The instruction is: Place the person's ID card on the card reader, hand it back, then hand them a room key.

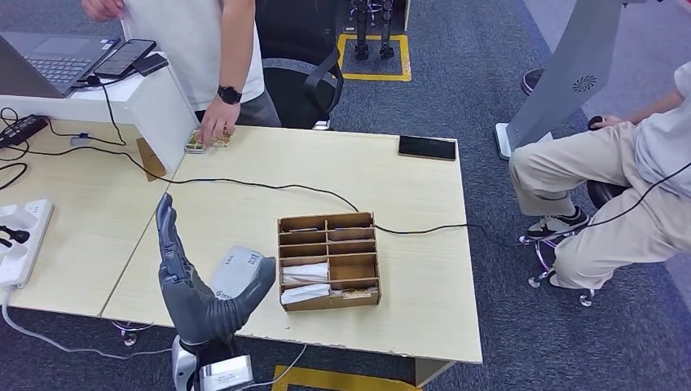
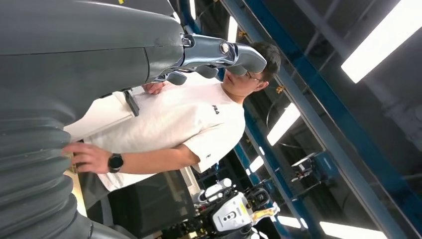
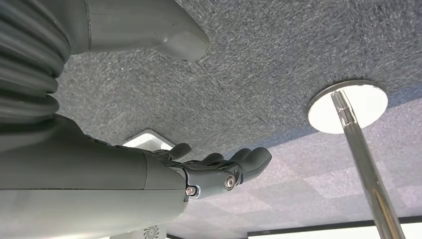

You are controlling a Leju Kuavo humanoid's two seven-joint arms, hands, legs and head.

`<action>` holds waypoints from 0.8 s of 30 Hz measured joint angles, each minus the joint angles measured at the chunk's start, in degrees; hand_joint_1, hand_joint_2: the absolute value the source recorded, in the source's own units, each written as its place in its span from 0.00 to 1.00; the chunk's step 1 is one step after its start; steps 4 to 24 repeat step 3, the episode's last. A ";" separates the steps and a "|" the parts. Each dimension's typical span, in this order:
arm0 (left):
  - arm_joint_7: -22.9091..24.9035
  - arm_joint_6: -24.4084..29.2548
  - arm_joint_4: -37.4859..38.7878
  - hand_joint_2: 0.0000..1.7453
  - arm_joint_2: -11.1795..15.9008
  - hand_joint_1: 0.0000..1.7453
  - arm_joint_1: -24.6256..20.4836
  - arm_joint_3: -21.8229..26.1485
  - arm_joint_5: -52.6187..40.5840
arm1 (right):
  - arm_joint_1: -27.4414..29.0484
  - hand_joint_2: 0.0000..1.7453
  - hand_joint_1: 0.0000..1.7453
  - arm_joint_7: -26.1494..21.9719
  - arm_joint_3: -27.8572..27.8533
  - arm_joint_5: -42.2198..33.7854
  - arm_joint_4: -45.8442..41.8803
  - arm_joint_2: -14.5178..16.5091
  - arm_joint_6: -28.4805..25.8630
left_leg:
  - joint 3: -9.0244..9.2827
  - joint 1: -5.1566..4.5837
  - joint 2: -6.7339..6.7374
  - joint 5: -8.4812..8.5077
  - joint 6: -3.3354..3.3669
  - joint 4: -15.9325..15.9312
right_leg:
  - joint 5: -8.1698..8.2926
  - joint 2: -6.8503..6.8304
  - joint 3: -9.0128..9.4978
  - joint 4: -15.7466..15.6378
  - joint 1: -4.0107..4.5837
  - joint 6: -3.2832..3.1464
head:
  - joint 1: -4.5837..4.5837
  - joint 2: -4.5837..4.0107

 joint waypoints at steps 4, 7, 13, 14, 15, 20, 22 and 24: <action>-0.02 0.01 0.03 1.00 -0.35 0.00 0.40 0.01 0.31 | 0.04 1.00 0.00 0.58 -0.01 0.28 -0.24 0.01 0.00 | 0.00 0.00 0.00 0.00 0.00 0.00 | 0.00 0.00 0.00 0.00 0.00 0.00 | 0.00 0.00; -0.02 0.01 0.03 1.00 -0.35 0.00 0.40 0.01 0.31 | 0.04 1.00 0.00 0.58 -0.01 0.28 -0.24 0.01 0.00 | 0.00 0.00 0.00 0.00 0.00 0.00 | 0.00 0.00 0.00 0.00 0.00 0.00 | 0.00 0.00; -0.02 0.01 0.03 1.00 -0.35 0.00 0.40 0.01 0.31 | 0.04 1.00 0.00 0.58 -0.01 0.28 -0.24 0.01 0.00 | 0.00 0.00 0.00 0.00 0.00 0.00 | 0.00 0.00 0.00 0.00 0.00 0.00 | 0.00 0.00; -0.02 0.01 0.03 1.00 -0.35 0.00 0.40 0.01 0.31 | 0.04 1.00 0.00 0.58 -0.01 0.28 -0.24 0.01 0.00 | 0.00 0.00 0.00 0.00 0.00 0.00 | 0.00 0.00 0.00 0.00 0.00 0.00 | 0.00 0.00; -0.02 0.01 0.03 1.00 -0.35 0.00 0.40 0.01 0.31 | 0.04 1.00 0.00 0.58 -0.01 0.28 -0.24 0.01 0.00 | 0.00 0.00 0.00 0.00 0.00 0.00 | 0.00 0.00 0.00 0.00 0.00 0.00 | 0.00 0.00; -0.02 0.01 0.03 1.00 -0.35 0.00 0.40 0.01 0.31 | 0.04 1.00 0.00 0.58 -0.01 0.28 -0.24 0.01 0.00 | 0.00 0.00 0.00 0.00 0.00 0.00 | 0.00 0.00 0.00 0.00 0.00 0.00 | 0.00 0.00; -0.02 0.01 0.03 1.00 -0.35 0.00 0.40 0.01 0.31 | 0.04 1.00 0.00 0.58 -0.01 0.28 -0.24 0.01 0.00 | 0.00 0.00 0.00 0.00 0.00 0.00 | 0.00 0.00 0.00 0.00 0.00 0.00 | 0.00 0.00; -0.02 0.01 0.03 1.00 -0.35 0.00 0.40 0.01 0.31 | 0.04 1.00 0.00 0.58 -0.01 0.28 -0.24 0.01 0.00 | 0.00 0.00 0.00 0.00 0.00 0.00 | 0.00 0.00 0.00 0.00 0.00 0.00 | 0.00 0.00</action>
